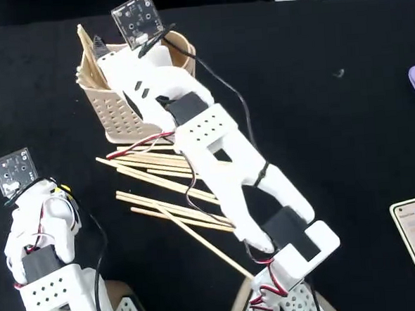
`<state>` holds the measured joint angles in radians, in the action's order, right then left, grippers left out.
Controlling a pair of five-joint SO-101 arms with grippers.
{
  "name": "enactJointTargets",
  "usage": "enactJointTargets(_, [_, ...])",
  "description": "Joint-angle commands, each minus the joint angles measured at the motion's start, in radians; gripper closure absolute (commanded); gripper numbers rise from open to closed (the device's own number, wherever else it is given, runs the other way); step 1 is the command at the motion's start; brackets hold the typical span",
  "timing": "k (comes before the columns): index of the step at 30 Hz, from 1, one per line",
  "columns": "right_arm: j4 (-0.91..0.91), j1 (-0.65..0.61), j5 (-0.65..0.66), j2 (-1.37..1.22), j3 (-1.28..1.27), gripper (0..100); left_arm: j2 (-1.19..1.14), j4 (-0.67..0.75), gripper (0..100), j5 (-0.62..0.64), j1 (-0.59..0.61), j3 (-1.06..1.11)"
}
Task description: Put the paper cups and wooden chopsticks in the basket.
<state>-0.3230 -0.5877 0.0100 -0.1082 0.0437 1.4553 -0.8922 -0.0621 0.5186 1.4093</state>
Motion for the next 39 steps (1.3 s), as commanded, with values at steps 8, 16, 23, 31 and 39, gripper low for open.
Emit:
enactJointTargets(8, [-0.520,-0.100,-0.005,0.492,0.048,84.3,0.012,0.020,88,0.003,0.010,-0.005])
enactJointTargets(16, [-1.025,0.091,0.029,0.799,0.013,96.6,0.012,-0.025,88,0.002,0.002,-0.039])
enactJointTargets(23, [-1.117,0.387,0.238,0.980,-0.447,88.4,0.003,-0.230,88,-0.153,-0.073,-0.220])
enactJointTargets(31, [-0.700,0.706,0.287,1.121,-1.104,82.2,0.000,-0.569,76,-0.519,-0.506,-0.335])
enactJointTargets(39, [-0.468,0.755,0.176,1.141,-1.382,82.2,-0.193,-0.526,72,-0.641,-0.653,-0.338])
